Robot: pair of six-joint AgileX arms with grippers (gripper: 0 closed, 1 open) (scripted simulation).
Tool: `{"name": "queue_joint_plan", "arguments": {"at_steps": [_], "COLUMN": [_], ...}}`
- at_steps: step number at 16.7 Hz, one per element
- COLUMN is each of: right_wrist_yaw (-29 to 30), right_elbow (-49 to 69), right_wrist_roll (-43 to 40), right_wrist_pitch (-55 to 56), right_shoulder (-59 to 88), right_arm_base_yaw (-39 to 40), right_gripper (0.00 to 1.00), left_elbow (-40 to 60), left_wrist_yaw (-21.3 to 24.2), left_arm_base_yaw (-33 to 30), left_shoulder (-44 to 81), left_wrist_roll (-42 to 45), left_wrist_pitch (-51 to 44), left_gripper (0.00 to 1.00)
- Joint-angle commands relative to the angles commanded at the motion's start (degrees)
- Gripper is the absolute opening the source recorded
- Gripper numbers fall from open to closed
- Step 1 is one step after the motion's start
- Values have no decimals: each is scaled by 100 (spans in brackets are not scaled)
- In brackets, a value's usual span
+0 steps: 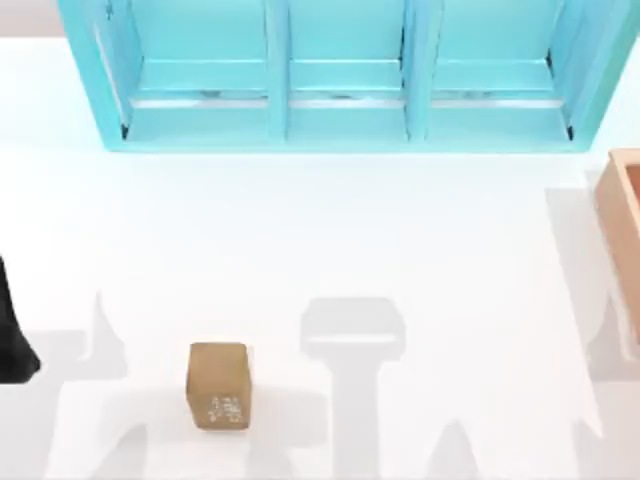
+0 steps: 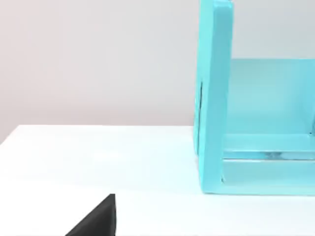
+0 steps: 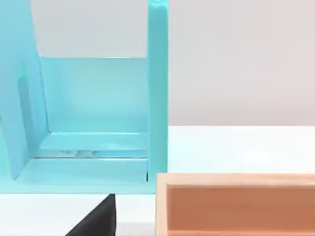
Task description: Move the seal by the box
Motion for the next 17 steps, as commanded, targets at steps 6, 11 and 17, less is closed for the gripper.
{"name": "queue_joint_plan", "arguments": {"at_steps": [6, 11, 17], "right_wrist_yaw": [-2, 17, -111], "right_elbow": [372, 1847, 5101], "right_wrist_roll": [16, 330, 1377], "right_wrist_pitch": [-469, -1784, -3573], "right_shoulder": [498, 2084, 4832], "right_arm_base_yaw": [258, 1041, 2379], "right_gripper": [100, 100, 100], "left_elbow": [0, 0, 0], "left_wrist_yaw": [0, 0, 0], "left_arm_base_yaw": [0, 0, 0], "left_shoulder": [0, 0, 0], "left_wrist_roll": [0, 0, 0], "left_wrist_pitch": [0, 0, 0], "left_gripper": [100, 100, 100]}}
